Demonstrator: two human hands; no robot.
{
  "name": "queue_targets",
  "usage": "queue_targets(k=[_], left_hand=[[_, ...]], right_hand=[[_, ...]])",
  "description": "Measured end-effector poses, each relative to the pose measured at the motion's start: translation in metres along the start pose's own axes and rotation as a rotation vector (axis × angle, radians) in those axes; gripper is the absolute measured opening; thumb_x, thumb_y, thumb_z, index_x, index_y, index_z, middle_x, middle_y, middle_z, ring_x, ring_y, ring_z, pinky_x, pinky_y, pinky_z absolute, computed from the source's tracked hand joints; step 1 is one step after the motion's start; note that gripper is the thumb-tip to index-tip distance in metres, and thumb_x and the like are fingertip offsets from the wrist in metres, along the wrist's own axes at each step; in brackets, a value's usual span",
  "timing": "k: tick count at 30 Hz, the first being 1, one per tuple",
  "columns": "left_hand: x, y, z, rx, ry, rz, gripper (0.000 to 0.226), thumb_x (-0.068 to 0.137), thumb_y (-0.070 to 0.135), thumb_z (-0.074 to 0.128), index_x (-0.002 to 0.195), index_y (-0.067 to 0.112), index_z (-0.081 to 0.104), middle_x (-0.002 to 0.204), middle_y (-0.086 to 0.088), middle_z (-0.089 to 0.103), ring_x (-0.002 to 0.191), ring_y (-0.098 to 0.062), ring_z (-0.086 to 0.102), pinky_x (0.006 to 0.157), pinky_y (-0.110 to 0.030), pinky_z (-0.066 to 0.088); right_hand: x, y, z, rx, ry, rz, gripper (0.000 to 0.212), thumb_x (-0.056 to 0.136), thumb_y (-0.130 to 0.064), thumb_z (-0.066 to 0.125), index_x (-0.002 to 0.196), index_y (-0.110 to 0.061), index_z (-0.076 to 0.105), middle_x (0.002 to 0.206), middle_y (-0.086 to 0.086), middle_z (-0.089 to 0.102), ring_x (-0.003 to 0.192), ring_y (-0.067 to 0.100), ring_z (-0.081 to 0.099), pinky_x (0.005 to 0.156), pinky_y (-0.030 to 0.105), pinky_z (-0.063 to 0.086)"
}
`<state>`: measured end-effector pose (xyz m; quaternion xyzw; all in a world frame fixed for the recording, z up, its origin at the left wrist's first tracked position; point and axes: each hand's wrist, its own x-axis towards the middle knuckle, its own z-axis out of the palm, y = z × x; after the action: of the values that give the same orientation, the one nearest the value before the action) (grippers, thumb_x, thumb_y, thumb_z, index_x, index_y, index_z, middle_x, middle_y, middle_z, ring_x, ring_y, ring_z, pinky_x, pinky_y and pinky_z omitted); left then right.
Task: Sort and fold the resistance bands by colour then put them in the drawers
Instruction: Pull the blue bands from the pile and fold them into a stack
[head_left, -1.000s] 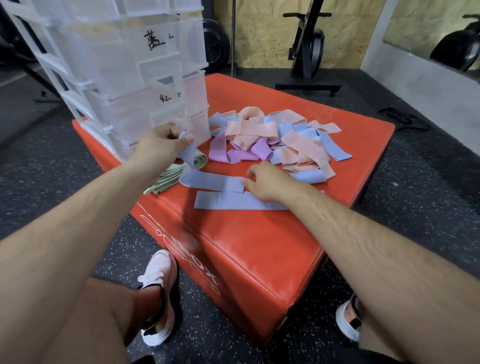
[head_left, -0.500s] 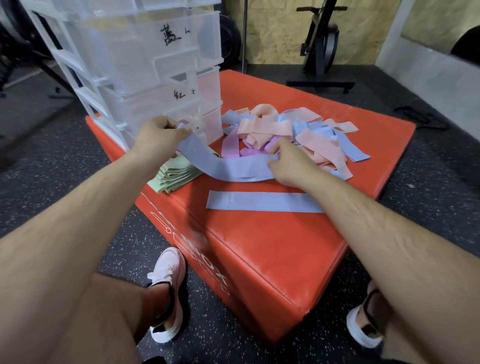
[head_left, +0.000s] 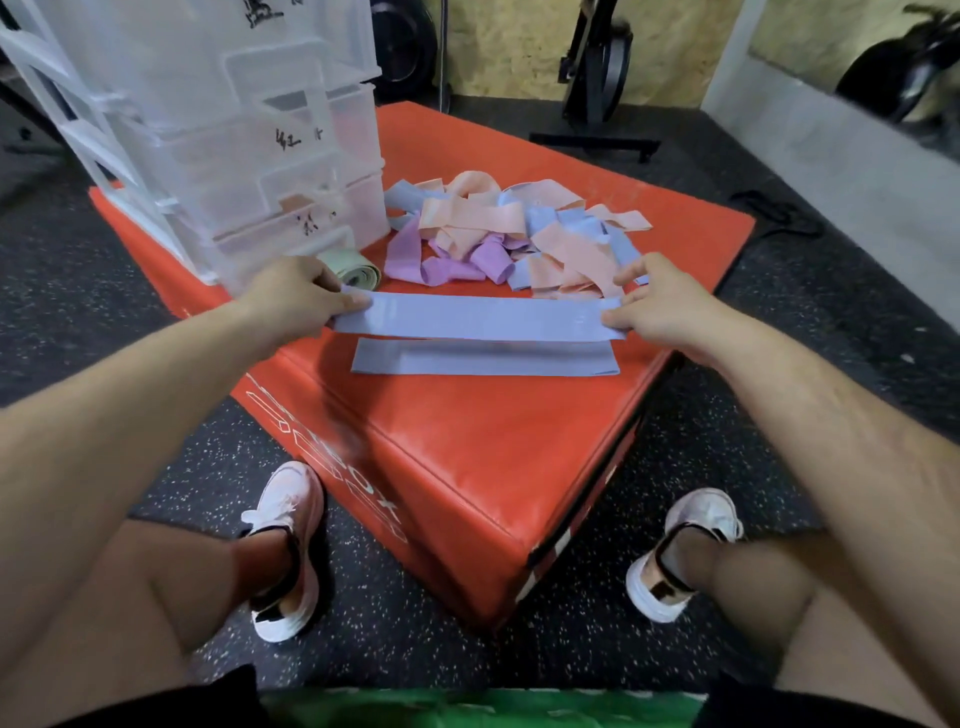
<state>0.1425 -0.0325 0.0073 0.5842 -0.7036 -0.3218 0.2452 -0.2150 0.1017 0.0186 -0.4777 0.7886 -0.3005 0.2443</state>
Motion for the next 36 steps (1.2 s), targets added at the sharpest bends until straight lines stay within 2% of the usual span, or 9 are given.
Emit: queue_targets(k=[2,6,9,18,23,27,30,32,36], left_hand=[[-0.003,0.0,0.01,0.037,-0.014,-0.007,0.031,0.081,0.033,0.08,0.085,0.008,0.062,0.069,-0.009,0.059,0.052,-0.018,0.047,0.044,-0.021,0.037],[-0.006,-0.01,0.026,0.063,-0.037,-0.035,0.035,0.078,0.034,0.083,0.086,0.006,0.064,0.069,-0.011,0.06,0.058,-0.023,0.054,0.06,-0.032,0.047],[-0.007,-0.016,0.032,0.147,-0.044,-0.032,0.034,0.075,0.04,0.084,0.079,0.012,0.065,0.069,-0.009,0.065,0.063,-0.026,0.061,0.067,-0.039,0.054],[-0.008,-0.018,0.035,0.283,-0.012,0.02,0.035,0.075,0.039,0.083,0.085,0.01,0.066,0.068,-0.001,0.063,0.069,-0.025,0.061,0.061,-0.033,0.044],[-0.01,-0.019,0.038,0.255,0.061,0.066,0.044,0.073,0.038,0.085,0.092,0.012,0.055,0.079,-0.004,0.062,0.076,-0.026,0.058,0.064,-0.035,0.044],[-0.009,-0.011,0.04,0.361,0.012,0.157,0.021,0.079,0.023,0.079,0.073,0.014,0.061,0.069,0.001,0.06,0.076,-0.026,0.061,0.061,-0.029,0.036],[-0.003,0.009,0.047,0.303,0.07,0.159,0.014,0.079,0.019,0.074,0.073,0.017,0.063,0.069,0.004,0.06,0.076,-0.024,0.06,0.066,-0.028,0.038],[0.0,0.029,0.059,0.257,0.073,0.188,0.009,0.081,0.019,0.073,0.077,0.015,0.065,0.072,0.003,0.062,0.077,-0.022,0.059,0.068,-0.028,0.039],[0.002,0.071,0.095,0.173,-0.072,0.278,0.006,0.085,0.018,0.069,0.086,0.012,0.068,0.08,0.002,0.065,0.076,-0.017,0.058,0.061,-0.026,0.039]], right_hand=[[-0.002,0.009,0.0,-0.056,-0.01,0.001,0.042,0.077,-0.015,0.076,0.111,-0.025,0.054,0.103,0.01,0.068,0.086,0.025,0.066,0.079,0.039,0.053],[-0.006,0.018,0.006,-0.15,-0.069,-0.065,0.032,0.082,-0.009,0.07,0.108,-0.02,0.054,0.083,0.007,0.062,0.067,0.022,0.055,0.061,0.033,0.042],[-0.006,0.024,0.012,-0.188,-0.089,-0.097,0.023,0.083,-0.005,0.07,0.1,-0.015,0.059,0.072,0.001,0.055,0.063,0.019,0.051,0.055,0.029,0.038],[-0.002,0.027,0.017,-0.249,-0.115,-0.111,0.008,0.084,-0.013,0.075,0.087,-0.018,0.069,0.076,-0.007,0.06,0.066,0.01,0.054,0.057,0.024,0.037],[-0.004,0.03,0.015,-0.304,-0.124,-0.131,0.004,0.087,-0.019,0.075,0.086,-0.02,0.072,0.074,-0.012,0.063,0.064,0.002,0.055,0.056,0.02,0.036],[-0.002,0.028,0.012,-0.369,-0.074,-0.182,0.008,0.087,-0.022,0.07,0.08,-0.025,0.072,0.08,-0.011,0.066,0.074,0.006,0.06,0.059,0.023,0.039],[0.004,0.025,0.012,-0.434,0.033,-0.251,0.01,0.088,-0.023,0.064,0.081,-0.027,0.071,0.087,-0.01,0.062,0.086,0.018,0.063,0.07,0.032,0.046],[0.006,0.022,0.014,-0.5,0.054,-0.313,0.011,0.087,-0.024,0.065,0.086,-0.029,0.074,0.101,-0.005,0.059,0.098,0.023,0.06,0.084,0.039,0.05],[0.009,0.02,0.022,-0.684,0.01,-0.305,0.024,0.09,-0.028,0.063,0.11,-0.036,0.074,0.137,-0.006,0.048,0.123,0.027,0.047,0.1,0.04,0.041]])
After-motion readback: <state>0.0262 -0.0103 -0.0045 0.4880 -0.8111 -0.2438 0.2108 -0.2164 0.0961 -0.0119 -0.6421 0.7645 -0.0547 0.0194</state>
